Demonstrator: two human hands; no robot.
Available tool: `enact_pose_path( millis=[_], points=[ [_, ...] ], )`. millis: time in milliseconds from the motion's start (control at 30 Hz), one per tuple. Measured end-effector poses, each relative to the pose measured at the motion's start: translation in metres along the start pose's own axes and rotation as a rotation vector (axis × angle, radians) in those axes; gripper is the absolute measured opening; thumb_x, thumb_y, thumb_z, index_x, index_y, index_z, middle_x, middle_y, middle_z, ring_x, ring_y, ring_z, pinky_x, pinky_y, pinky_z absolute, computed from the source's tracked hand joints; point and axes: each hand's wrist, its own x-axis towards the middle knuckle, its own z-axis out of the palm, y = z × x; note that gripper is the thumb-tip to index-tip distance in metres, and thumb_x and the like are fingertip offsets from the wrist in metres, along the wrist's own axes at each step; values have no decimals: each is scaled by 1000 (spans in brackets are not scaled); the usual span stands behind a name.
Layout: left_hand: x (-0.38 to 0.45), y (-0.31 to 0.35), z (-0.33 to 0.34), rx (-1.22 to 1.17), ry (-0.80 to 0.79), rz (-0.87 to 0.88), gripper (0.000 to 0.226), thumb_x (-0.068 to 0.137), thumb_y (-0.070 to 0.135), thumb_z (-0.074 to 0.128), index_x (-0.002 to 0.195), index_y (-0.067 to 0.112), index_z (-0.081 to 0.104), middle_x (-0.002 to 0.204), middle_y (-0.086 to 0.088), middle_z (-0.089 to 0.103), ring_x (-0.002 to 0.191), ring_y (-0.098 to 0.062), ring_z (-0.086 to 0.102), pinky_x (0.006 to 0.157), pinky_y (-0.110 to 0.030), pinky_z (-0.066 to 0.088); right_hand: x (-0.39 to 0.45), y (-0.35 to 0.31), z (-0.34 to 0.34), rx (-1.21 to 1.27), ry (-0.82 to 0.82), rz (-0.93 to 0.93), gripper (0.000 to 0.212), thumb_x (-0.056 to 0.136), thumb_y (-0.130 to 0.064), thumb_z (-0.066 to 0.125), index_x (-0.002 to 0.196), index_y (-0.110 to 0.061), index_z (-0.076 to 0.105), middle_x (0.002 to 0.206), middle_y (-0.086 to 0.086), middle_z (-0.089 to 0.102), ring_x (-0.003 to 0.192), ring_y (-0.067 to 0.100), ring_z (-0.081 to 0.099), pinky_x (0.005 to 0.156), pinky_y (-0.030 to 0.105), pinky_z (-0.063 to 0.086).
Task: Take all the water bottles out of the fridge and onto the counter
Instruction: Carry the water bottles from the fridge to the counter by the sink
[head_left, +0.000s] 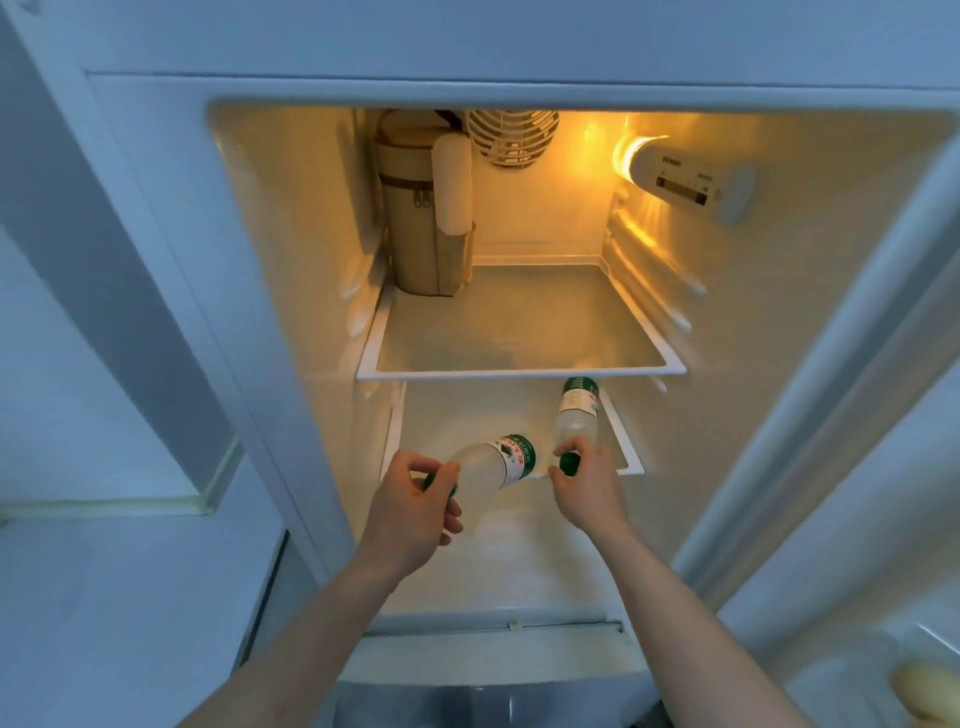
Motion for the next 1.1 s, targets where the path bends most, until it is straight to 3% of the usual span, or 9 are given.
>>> enact_pose_path(
  millis=[100, 267, 400, 500, 667, 833, 1000, 1100],
  points=[
    [-16, 5, -2, 26, 72, 23, 19, 101, 32, 62, 101, 16, 51, 68, -11, 69, 54, -20, 63, 52, -35, 52, -24, -5, -15, 99, 103, -43, 16, 95, -30, 73, 106, -34, 62, 115, 1, 62, 94, 24, 62, 76, 31, 43],
    [-40, 12, -10, 197, 187, 101, 21, 96, 43, 65, 95, 24, 55, 70, -6, 67, 59, -24, 62, 58, -43, 53, -59, -18, -52, 273, 210, -90, 11, 89, -32, 72, 99, -35, 70, 97, -10, 71, 92, 17, 64, 74, 33, 49],
    [-77, 18, -13, 396, 265, 159, 18, 95, 41, 66, 92, 26, 58, 77, 1, 63, 71, -17, 60, 58, -33, 46, -81, -27, -80, 311, 188, -167, 10, 94, -37, 64, 102, -35, 68, 92, -9, 72, 89, 17, 67, 72, 32, 48],
    [-110, 16, -15, 440, 282, 142, 20, 92, 39, 69, 85, 24, 57, 69, 3, 59, 64, -15, 57, 56, -31, 41, -97, -32, -93, 321, 134, -246, 7, 96, -38, 61, 101, -36, 66, 92, -10, 72, 85, 19, 71, 68, 29, 49],
    [-168, -5, -25, 464, 342, 45, 23, 89, 37, 71, 77, 24, 57, 63, 5, 56, 59, -15, 54, 57, -34, 42, -144, -36, -101, 282, -72, -341, 11, 99, -43, 61, 101, -34, 66, 96, -12, 69, 76, 17, 73, 66, 30, 56],
    [-227, -33, -40, 467, 394, -52, 22, 86, 48, 69, 79, 30, 58, 65, 6, 61, 56, -18, 59, 55, -41, 50, -195, -36, -97, 258, -295, -407, 12, 95, -42, 68, 92, -31, 71, 83, -8, 71, 53, 13, 70, 57, 32, 57],
    [-284, -52, -54, 521, 462, -113, 17, 86, 47, 68, 84, 33, 58, 67, 7, 59, 59, -15, 55, 58, -38, 49, -239, -39, -89, 214, -498, -497, 10, 91, -40, 72, 85, -32, 69, 66, -10, 64, 55, 14, 70, 66, 37, 55],
    [-321, -63, -66, 529, 493, -156, 14, 87, 46, 67, 86, 36, 57, 68, 12, 59, 61, -14, 56, 59, -36, 46, -265, -48, -78, 146, -611, -606, 12, 89, -45, 72, 86, -33, 70, 72, -7, 65, 61, 14, 71, 69, 39, 58]
  ],
)
